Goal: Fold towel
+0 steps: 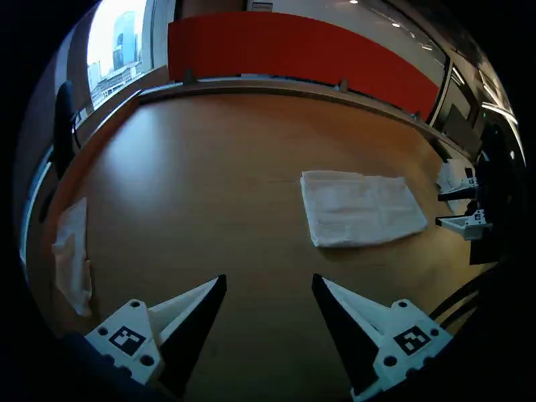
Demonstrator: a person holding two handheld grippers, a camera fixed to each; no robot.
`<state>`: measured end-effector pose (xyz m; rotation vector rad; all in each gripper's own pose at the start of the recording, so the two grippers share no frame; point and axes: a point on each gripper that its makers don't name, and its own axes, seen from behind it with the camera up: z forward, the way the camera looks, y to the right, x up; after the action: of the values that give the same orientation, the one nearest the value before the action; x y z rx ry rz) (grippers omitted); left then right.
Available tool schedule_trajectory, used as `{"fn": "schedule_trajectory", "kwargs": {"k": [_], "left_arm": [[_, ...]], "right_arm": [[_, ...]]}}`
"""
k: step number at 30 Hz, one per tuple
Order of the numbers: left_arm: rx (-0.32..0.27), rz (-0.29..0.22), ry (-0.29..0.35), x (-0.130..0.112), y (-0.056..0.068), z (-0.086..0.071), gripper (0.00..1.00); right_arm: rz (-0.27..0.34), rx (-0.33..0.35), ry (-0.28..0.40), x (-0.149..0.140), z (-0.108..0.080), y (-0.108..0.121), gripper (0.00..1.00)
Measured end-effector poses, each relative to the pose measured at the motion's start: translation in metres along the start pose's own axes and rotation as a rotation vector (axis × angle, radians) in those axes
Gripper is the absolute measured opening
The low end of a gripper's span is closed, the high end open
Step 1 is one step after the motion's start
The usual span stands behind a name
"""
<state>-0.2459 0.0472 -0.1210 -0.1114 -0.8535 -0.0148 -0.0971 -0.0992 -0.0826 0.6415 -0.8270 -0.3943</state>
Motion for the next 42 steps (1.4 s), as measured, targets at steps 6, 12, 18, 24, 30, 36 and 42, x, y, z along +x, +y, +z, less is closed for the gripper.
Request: {"fn": "schedule_trajectory", "kwargs": {"k": [6, 12, 18, 24, 30, 36, 42], "left_arm": [[0.009, 0.000, -0.002, -0.004, -0.004, -0.008, 0.95], [0.013, -0.002, -0.001, -0.007, -0.005, -0.014, 0.95], [0.013, -0.006, -0.003, -0.012, -0.004, -0.017, 0.95], [0.015, -0.015, -0.008, -0.017, -0.004, -0.018, 0.95], [0.018, -0.025, -0.010, -0.020, -0.006, -0.018, 0.95], [0.021, -0.029, -0.013, -0.022, -0.007, -0.019, 0.95], [0.020, -0.031, -0.018, -0.024, -0.007, -0.018, 0.95]], "right_arm": [[-0.008, 0.011, -0.027, -0.010, 0.007, -0.003, 1.00], [0.006, 0.029, -0.066, -0.025, 0.016, -0.005, 0.91], [0.030, 0.047, -0.105, -0.035, 0.024, -0.003, 0.77], [0.022, 0.071, -0.120, -0.039, 0.027, -0.004, 0.64], [0.010, 0.089, -0.146, -0.044, 0.030, -0.007, 0.42], [0.007, 0.096, -0.153, -0.046, 0.031, -0.008, 0.36], [0.005, 0.097, -0.155, -0.045, 0.032, -0.008, 0.27]]}}
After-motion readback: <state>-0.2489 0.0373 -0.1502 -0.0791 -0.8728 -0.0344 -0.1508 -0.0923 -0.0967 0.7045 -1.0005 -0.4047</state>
